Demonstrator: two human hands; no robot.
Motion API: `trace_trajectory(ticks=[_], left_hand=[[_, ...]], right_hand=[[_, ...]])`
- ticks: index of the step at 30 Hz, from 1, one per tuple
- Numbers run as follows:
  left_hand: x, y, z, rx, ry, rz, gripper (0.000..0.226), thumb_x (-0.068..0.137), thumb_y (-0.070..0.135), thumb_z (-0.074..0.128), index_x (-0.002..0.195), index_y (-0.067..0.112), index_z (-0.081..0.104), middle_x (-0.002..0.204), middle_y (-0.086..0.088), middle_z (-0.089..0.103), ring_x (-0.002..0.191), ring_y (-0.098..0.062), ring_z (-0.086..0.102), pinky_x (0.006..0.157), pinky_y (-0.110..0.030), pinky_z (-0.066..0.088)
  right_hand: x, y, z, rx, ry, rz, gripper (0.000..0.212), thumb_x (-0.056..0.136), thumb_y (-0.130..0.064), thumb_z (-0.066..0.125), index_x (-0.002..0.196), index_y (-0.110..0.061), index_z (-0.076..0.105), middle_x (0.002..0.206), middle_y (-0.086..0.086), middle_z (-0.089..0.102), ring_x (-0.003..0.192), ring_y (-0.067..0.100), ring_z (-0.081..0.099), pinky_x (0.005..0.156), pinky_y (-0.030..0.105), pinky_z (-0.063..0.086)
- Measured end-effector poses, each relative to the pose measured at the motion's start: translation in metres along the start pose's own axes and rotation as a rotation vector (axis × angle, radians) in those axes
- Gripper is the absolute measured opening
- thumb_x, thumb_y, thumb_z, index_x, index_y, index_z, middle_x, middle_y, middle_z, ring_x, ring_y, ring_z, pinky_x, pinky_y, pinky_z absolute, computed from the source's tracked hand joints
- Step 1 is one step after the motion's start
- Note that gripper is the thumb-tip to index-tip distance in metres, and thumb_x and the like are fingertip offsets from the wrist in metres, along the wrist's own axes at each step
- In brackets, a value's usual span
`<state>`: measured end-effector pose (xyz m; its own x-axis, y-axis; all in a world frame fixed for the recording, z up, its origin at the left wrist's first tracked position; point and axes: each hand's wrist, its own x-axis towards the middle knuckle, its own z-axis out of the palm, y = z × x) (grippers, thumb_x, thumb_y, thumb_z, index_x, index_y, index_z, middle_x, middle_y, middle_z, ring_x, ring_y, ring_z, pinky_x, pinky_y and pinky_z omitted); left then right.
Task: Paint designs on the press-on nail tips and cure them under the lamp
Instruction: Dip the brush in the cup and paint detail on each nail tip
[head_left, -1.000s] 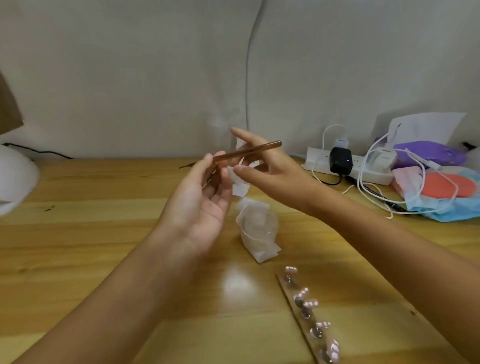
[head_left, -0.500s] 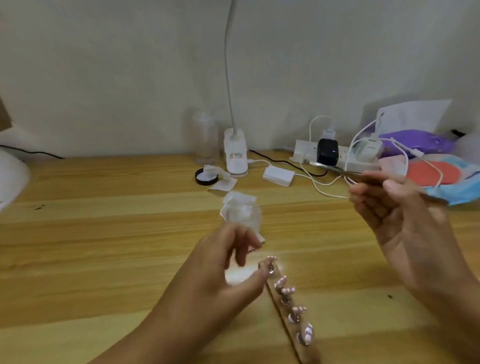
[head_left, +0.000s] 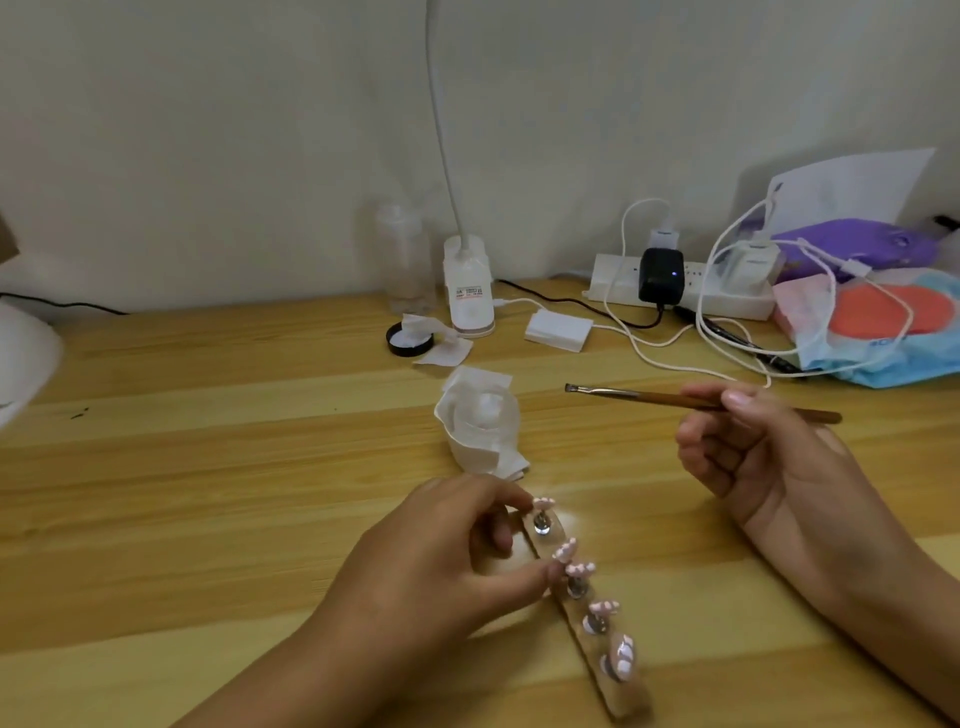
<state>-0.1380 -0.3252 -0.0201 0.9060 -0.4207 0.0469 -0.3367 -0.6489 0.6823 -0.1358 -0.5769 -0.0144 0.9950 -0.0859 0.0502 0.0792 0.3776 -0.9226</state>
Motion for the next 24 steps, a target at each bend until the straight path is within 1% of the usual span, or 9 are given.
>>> trace_trajectory(ticks=[3,6,10,12,14,16,18,21,24], left_hand=[[0.002,0.000,0.001,0.018,0.016,0.029,0.049,0.062,0.077,0.057,0.101,0.047,0.059,0.096,0.029,0.056,0.091,0.002,0.052,0.074,-0.027,0.048],[0.007,0.003,0.001,0.036,0.024,0.058,0.054,0.060,0.085,0.047,0.098,0.049,0.060,0.099,0.032,0.055,0.092,0.003,0.052,0.072,-0.026,0.048],[0.006,0.005,0.000,0.030,0.037,0.088,0.041,0.069,0.070,0.060,0.102,0.046,0.064,0.097,0.030,0.058,0.091,0.000,0.053,0.074,-0.027,0.048],[-0.001,0.004,0.001,-0.028,0.079,0.077,0.030,0.072,0.061,0.065,0.097,0.045,0.061,0.090,0.025,0.059,0.082,-0.003,0.056,0.068,-0.026,0.048],[-0.009,0.003,0.001,-0.013,0.099,0.108,0.030,0.073,0.063,0.058,0.098,0.046,0.058,0.085,0.022,0.059,0.073,-0.004,0.054,0.061,-0.022,0.043],[-0.015,0.006,0.002,0.057,0.061,0.162,0.034,0.073,0.065,0.049,0.104,0.054,0.058,0.085,0.024,0.060,0.073,-0.001,0.054,0.059,-0.018,0.040],[-0.017,0.010,0.004,0.056,0.007,0.161,0.035,0.075,0.067,0.050,0.109,0.065,0.050,0.090,0.026,0.060,0.078,0.000,0.054,0.061,-0.017,0.041],[-0.014,0.013,0.009,-0.021,-0.016,0.138,0.039,0.079,0.057,0.066,0.110,0.069,0.047,0.089,0.023,0.061,0.081,-0.003,0.053,0.070,-0.026,0.046],[-0.010,0.016,0.016,0.005,-0.013,0.120,0.041,0.072,0.065,0.056,0.110,0.070,0.042,0.089,0.031,0.058,0.085,-0.001,0.052,0.074,-0.023,0.045]], right_hand=[[0.001,0.002,0.000,-0.017,0.003,-0.005,0.026,0.084,-0.026,0.054,0.089,-0.020,0.079,0.076,0.008,0.072,0.070,0.013,0.070,0.063,0.020,0.056],[0.000,0.003,-0.001,-0.021,-0.011,-0.009,0.026,0.085,-0.025,0.054,0.091,-0.019,0.078,0.079,0.009,0.073,0.073,0.014,0.071,0.064,0.020,0.056],[0.000,0.000,0.000,0.061,-0.059,0.066,0.022,0.078,-0.029,0.060,0.087,-0.019,0.078,0.071,0.007,0.068,0.066,0.012,0.067,0.064,0.024,0.057],[-0.001,-0.002,-0.001,0.105,-0.088,0.114,0.022,0.075,-0.032,0.064,0.086,-0.019,0.078,0.068,0.004,0.064,0.062,0.011,0.063,0.065,0.025,0.058],[0.000,-0.004,-0.001,0.123,-0.119,0.128,0.023,0.072,-0.036,0.073,0.087,-0.019,0.078,0.066,0.001,0.062,0.060,0.009,0.061,0.068,0.027,0.058],[0.000,-0.004,0.000,0.128,-0.122,0.130,0.030,0.066,-0.041,0.082,0.086,-0.019,0.077,0.065,0.000,0.061,0.059,0.008,0.060,0.068,0.026,0.058],[-0.001,-0.002,0.002,0.113,-0.087,0.107,0.023,0.076,-0.042,0.073,0.081,-0.020,0.077,0.063,0.000,0.060,0.058,0.008,0.059,0.066,0.025,0.057],[-0.004,0.002,0.002,-0.059,0.034,-0.032,0.028,0.084,-0.043,0.060,0.076,-0.021,0.077,0.062,0.002,0.063,0.060,0.010,0.061,0.061,0.021,0.054],[-0.009,0.001,0.002,-0.168,0.094,-0.183,0.031,0.081,-0.050,0.061,0.078,-0.022,0.075,0.064,0.002,0.064,0.062,0.010,0.062,0.061,0.018,0.053]])
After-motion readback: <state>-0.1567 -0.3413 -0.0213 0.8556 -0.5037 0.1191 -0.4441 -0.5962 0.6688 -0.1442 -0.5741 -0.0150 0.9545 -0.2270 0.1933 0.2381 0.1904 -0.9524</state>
